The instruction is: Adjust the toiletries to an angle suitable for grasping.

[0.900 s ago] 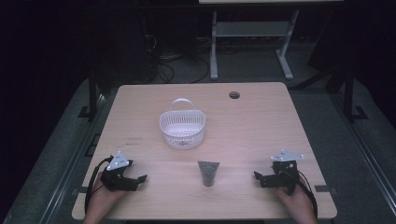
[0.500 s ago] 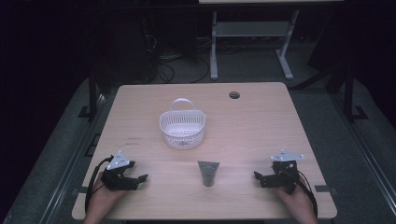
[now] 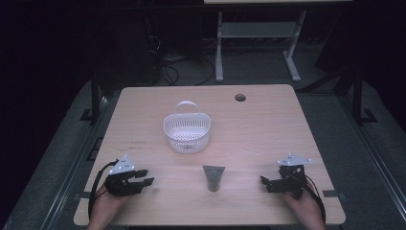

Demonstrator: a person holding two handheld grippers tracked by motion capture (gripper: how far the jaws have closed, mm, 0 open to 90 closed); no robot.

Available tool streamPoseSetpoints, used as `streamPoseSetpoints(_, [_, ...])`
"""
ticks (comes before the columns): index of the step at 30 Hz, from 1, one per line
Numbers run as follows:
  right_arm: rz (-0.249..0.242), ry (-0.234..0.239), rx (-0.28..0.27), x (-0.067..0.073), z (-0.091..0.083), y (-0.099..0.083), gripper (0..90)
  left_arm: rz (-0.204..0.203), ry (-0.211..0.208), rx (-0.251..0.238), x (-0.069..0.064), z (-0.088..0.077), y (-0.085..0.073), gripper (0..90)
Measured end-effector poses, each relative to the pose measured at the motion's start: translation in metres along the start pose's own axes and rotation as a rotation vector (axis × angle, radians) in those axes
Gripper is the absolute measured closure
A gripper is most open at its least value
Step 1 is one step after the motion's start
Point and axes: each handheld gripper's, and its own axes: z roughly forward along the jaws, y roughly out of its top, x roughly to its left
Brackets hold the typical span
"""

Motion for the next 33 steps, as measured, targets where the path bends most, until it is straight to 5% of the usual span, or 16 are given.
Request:
streamPoseSetpoints(11, [0.000, 0.000, 0.000, 0.000, 0.000, 0.000, 1.4, 0.022, -0.072, -0.011, -0.012, -0.004, 0.013, 89.4])
streamPoseSetpoints(33, [0.001, 0.000, 0.000, 0.000, 0.000, 0.000, 1.5, 0.077, -0.175, -0.022, -0.046, 0.001, 0.050, 89.7])
